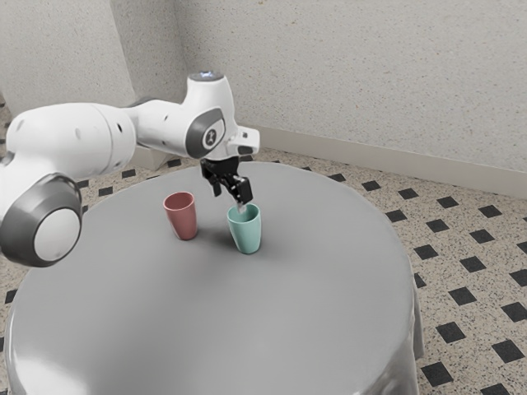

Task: Place the right cup onto the left cup

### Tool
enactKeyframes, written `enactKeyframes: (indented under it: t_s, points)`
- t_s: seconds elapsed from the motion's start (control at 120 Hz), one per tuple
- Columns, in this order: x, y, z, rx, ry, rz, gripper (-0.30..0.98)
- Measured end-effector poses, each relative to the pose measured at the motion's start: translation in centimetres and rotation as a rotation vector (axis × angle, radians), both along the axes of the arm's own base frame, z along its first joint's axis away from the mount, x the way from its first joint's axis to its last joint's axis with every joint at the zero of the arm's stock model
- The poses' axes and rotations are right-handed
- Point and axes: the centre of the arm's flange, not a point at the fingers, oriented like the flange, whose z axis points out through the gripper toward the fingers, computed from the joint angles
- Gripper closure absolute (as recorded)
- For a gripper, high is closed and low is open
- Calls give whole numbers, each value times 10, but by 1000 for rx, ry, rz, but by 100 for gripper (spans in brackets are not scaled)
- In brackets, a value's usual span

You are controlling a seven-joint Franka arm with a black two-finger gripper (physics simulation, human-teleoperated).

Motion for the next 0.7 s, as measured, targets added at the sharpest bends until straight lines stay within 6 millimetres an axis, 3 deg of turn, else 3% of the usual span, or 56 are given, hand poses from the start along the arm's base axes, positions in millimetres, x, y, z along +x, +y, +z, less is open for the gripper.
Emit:
enactKeyframes:
  t_s: [0.617, 0.7]
  points:
    - [7, -2, -31, 8, -23, -13, 0]
    - [6, -4, -32, 1, -24, -12, 17]
